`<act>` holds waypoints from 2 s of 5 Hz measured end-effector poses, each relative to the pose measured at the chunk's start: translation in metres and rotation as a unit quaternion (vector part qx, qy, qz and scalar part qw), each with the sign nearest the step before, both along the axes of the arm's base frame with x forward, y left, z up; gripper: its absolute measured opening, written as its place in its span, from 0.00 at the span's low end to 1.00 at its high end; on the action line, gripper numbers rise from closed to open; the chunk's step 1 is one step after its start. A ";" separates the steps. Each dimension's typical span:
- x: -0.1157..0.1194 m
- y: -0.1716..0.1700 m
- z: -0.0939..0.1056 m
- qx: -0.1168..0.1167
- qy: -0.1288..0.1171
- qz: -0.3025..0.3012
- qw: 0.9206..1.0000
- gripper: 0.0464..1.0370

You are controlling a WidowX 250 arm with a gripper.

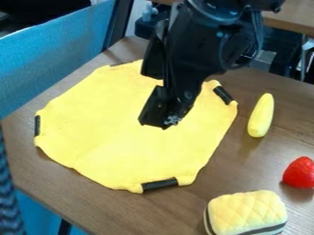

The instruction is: Folded the cloth from the bottom left to top right

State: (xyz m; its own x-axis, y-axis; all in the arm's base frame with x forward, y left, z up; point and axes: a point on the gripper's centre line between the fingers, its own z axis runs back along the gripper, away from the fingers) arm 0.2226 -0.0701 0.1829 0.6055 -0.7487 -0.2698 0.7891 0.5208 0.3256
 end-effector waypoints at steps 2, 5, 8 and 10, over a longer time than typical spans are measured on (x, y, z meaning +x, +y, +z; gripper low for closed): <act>-0.004 0.018 -0.024 -0.010 0.023 0.042 0.999 0.96; -0.012 0.092 -0.072 -0.065 -0.058 0.202 0.976 0.96; -0.017 0.204 -0.080 -0.146 -0.130 0.483 0.853 0.96; -0.020 0.249 -0.086 -0.153 -0.147 0.614 0.761 0.96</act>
